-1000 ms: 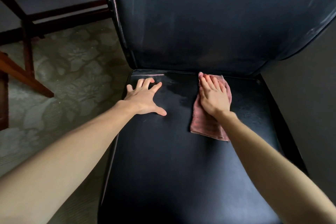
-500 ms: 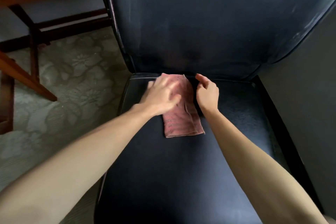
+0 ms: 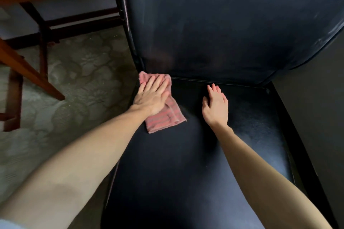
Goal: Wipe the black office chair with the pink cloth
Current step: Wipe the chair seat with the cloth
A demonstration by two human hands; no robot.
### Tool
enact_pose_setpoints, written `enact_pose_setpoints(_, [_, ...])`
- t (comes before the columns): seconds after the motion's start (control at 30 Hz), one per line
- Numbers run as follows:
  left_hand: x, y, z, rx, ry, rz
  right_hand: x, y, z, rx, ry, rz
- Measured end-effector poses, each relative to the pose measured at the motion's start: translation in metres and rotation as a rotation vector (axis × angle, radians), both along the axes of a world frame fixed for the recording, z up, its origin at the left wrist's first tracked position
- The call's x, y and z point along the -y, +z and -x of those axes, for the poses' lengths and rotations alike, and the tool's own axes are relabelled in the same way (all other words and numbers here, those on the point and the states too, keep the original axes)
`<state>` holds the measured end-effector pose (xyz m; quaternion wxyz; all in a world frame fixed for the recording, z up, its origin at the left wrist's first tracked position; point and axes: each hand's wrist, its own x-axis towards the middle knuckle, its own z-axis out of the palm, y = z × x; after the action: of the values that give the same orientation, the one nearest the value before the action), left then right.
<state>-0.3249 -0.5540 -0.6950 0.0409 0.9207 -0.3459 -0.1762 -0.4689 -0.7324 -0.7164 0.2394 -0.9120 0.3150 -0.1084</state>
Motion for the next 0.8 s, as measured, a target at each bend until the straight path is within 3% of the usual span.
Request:
enact_pose_setpoints(0.1, [-0.028, -0.003, -0.013, -0.048, 0.098, 0.016, -0.012, 0.001, -0.011, -0.110, 0.064, 0.097])
enact_pose_setpoints(0.27, [-0.012, -0.006, -0.003, 0.068, 0.053, 0.042, -0.031, -0.002, -0.017, -0.227, 0.094, 0.167])
enact_pose_setpoints(0.57, [0.046, -0.007, 0.001, 0.104, -0.175, 0.087, -0.022, -0.006, -0.014, -0.149, 0.030, 0.087])
enact_pose_setpoints(0.8, [-0.011, -0.006, -0.023, 0.100, -0.062, 0.085, -0.025, -0.005, -0.013, -0.122, 0.068, 0.077])
